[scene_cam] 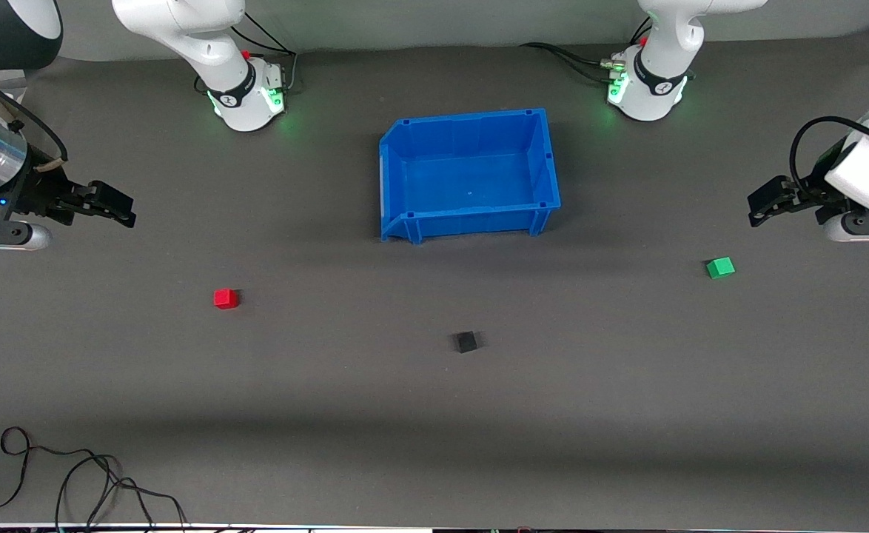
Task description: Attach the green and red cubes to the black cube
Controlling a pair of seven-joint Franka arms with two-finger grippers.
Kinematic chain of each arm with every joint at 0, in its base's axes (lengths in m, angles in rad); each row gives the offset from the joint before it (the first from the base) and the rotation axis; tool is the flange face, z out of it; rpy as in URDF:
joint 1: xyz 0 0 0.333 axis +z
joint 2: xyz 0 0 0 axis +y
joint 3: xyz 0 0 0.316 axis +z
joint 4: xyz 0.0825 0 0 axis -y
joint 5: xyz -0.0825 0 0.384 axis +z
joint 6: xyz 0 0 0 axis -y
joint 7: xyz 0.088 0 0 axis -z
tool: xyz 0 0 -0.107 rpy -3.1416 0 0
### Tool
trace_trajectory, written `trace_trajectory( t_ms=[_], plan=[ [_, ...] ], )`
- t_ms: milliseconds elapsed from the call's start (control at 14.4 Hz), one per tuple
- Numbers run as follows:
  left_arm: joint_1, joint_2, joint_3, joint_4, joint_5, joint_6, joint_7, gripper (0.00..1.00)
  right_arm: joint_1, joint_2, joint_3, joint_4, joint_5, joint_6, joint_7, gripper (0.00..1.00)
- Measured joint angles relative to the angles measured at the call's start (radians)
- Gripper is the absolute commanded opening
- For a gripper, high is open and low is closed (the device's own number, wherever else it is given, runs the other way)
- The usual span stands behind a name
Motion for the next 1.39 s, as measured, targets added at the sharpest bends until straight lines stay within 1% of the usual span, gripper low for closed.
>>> trace_trajectory(
  t_ms=[277, 485, 693, 831, 900, 1039, 1177, 1316, 1385],
  plan=[
    [-0.001, 0.003, -0.003, 0.0, 0.0, 0.001, 0.003, 1.0, 0.0, 0.0, 0.0, 0.0, 0.002, 0.0, 0.0, 1.0],
    [0.008, 0.027, 0.001, -0.002, 0.0, 0.001, -0.023, 0.99, 0.0, 0.0, 0.0, 0.0, 0.002, 0.0, 0.0, 1.0],
    [0.074, 0.089, 0.009, -0.017, -0.001, 0.024, -0.085, 1.0, 0.0, 0.0, 0.0, 0.0, 0.002, 0.0, 0.0, 1.0],
    [0.127, 0.14, 0.012, -0.041, -0.001, 0.075, -0.102, 0.99, 0.0, 0.001, 0.0, 0.0, 0.002, 0.0, 0.0, 1.0],
    [0.146, 0.162, 0.013, -0.065, -0.002, 0.116, -0.116, 0.96, 0.0, 0.001, 0.0, 0.0, 0.002, 0.0, 0.0, 1.0],
    [0.168, 0.191, 0.013, -0.145, -0.002, 0.227, -0.205, 0.95, 0.0, 0.001, 0.0, 0.0, 0.002, 0.0, 0.0, 1.0],
    [0.184, 0.205, 0.013, -0.259, -0.003, 0.365, -0.281, 0.94, 0.0, 0.001, -0.001, -0.001, 0.002, 0.0, 0.0, 1.0],
    [0.201, 0.225, 0.013, -0.38, -0.004, 0.513, -0.313, 0.94, 0.0, 0.002, -0.002, -0.003, 0.002, -0.001, 0.0, 1.0],
    [0.212, 0.241, 0.013, -0.424, -0.004, 0.566, -0.317, 0.94, 0.0, 0.002, -0.002, -0.007, 0.002, -0.002, 0.0, 1.0]
  ],
)
